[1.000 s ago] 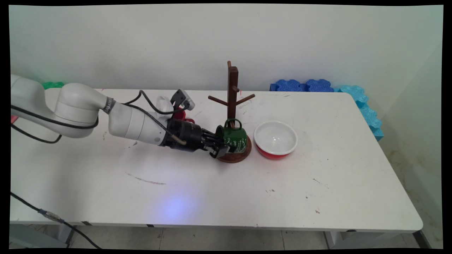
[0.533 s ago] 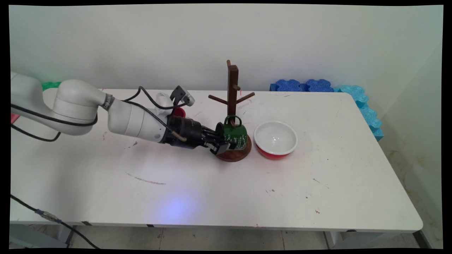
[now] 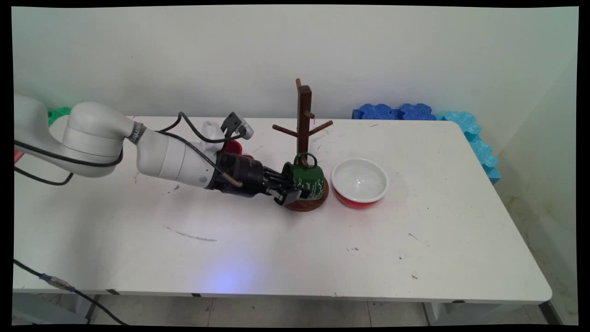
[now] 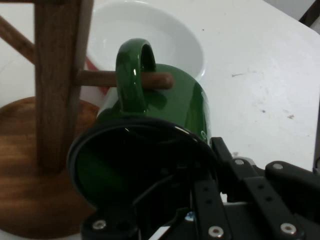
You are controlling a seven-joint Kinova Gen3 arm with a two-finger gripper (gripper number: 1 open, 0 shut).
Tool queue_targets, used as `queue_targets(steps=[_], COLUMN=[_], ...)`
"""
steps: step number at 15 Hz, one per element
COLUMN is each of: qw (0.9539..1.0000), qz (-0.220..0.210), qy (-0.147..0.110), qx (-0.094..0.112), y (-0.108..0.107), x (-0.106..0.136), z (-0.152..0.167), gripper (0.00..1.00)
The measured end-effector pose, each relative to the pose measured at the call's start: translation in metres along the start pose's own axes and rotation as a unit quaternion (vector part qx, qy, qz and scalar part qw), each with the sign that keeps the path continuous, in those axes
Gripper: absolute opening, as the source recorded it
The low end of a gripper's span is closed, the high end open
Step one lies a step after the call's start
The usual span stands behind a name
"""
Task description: Place the picked object on the table
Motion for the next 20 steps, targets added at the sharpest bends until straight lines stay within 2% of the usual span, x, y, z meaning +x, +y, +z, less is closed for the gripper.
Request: queue_targets(steps=[11,15,20], qw=[0.9997,0.9990,0.9974], qz=[0.009,0.027,0.057], qy=[-0.007,-0.015,-0.032], qx=[-0.023,-0.032,-0.031], y=[0.024,0.033,0.036], x=[0.004,0.006,0.006], z=[-0.010,-0.020,-0.041], gripper=[0.00,0.00,0.00])
